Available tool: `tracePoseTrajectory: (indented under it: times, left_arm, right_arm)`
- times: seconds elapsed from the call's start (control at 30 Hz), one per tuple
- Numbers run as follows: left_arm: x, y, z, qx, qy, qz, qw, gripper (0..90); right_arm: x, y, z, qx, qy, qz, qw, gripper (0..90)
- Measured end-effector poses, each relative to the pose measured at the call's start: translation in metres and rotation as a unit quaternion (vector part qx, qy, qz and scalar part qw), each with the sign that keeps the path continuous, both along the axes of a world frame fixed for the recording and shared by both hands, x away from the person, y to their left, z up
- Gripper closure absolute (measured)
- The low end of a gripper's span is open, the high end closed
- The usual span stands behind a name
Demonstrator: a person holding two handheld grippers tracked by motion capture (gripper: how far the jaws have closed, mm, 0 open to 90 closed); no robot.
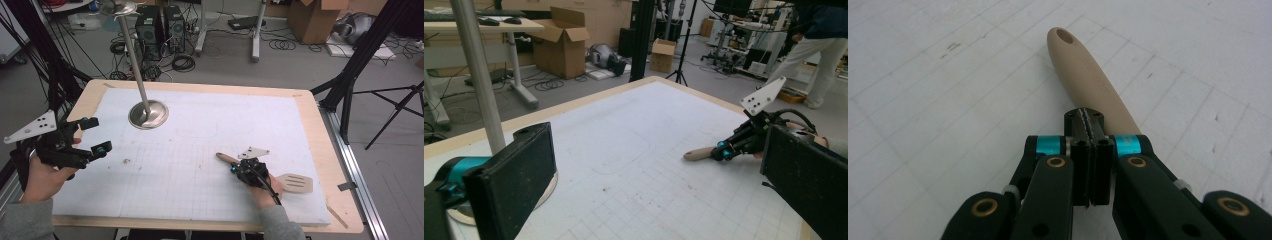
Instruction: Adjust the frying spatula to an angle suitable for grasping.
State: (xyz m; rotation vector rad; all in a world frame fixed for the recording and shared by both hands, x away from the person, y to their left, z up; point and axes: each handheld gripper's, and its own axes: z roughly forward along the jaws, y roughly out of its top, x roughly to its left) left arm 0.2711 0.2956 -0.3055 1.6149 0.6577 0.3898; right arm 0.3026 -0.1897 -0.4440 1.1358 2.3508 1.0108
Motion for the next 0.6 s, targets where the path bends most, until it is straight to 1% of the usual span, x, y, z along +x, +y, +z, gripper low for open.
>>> tracePoseTrajectory:
  times: [0.17,0.3,0.4,0.5,0.53,0.6]
  left_arm:
    - [-0.003,0.003,-0.001,0.002,0.002,0.005,1.0,1.8]
    - [-0.006,0.005,-0.001,0.002,0.001,0.008,1.0,1.8]
    - [-0.007,0.006,-0.001,0.002,0.002,0.01,0.9999,1.8]
    - [-0.008,0.007,-0.002,0.002,0.003,0.011,0.9999,1.8]
    - [-0.008,0.007,-0.002,0.003,0.003,0.01,0.9999,1.8]
    - [-0.008,0.007,-0.002,0.003,0.002,0.01,0.9999,1.8]
  right_arm:
    - [0.009,0.002,0.001,0.002,0.002,-0.018,0.9998,90.0]
    - [0.014,0.004,0.001,-0.001,0.001,-0.03,0.9995,90.0]
    - [0.019,0.006,0.0,0.002,0.001,-0.041,0.9992,90.0]
    - [0.024,0.007,-0.001,0.01,-0.005,-0.057,0.9983,90.0]
    - [0.025,0.009,-0.002,0.009,-0.01,-0.061,0.998,90.0]
    - [0.027,0.01,-0.002,0.009,-0.01,-0.068,0.9976,90.0]
